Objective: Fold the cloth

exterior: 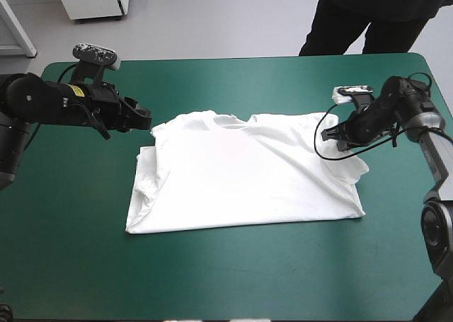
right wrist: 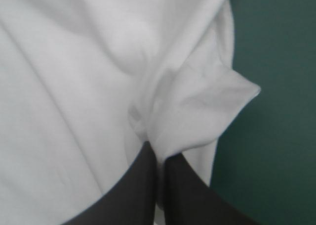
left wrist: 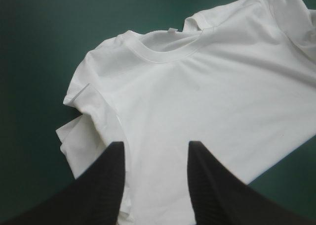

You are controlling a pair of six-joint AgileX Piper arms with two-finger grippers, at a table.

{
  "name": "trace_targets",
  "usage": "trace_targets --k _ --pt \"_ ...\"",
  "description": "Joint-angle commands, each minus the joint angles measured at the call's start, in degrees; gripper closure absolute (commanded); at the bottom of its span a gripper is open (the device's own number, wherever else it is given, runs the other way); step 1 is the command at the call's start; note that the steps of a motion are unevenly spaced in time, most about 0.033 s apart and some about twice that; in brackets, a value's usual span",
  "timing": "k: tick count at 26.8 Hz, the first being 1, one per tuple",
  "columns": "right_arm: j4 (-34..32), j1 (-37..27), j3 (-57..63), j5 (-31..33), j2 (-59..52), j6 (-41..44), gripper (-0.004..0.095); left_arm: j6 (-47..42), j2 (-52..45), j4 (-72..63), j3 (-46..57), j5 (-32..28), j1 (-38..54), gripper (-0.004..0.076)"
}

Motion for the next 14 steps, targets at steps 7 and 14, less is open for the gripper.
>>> trace_targets --k 7,14 --pt "-0.35 6.87 -1.22 -3.42 1.49 -0.73 0.0921 -0.35 -1.81 -2.35 -1.75 1.12 -0.07 0.0423" --pt "-0.35 7.26 -1.22 -4.32 6.67 -0.86 0.0921 -0.1 -1.81 -2.14 -1.75 1.12 -0.07 0.0423"
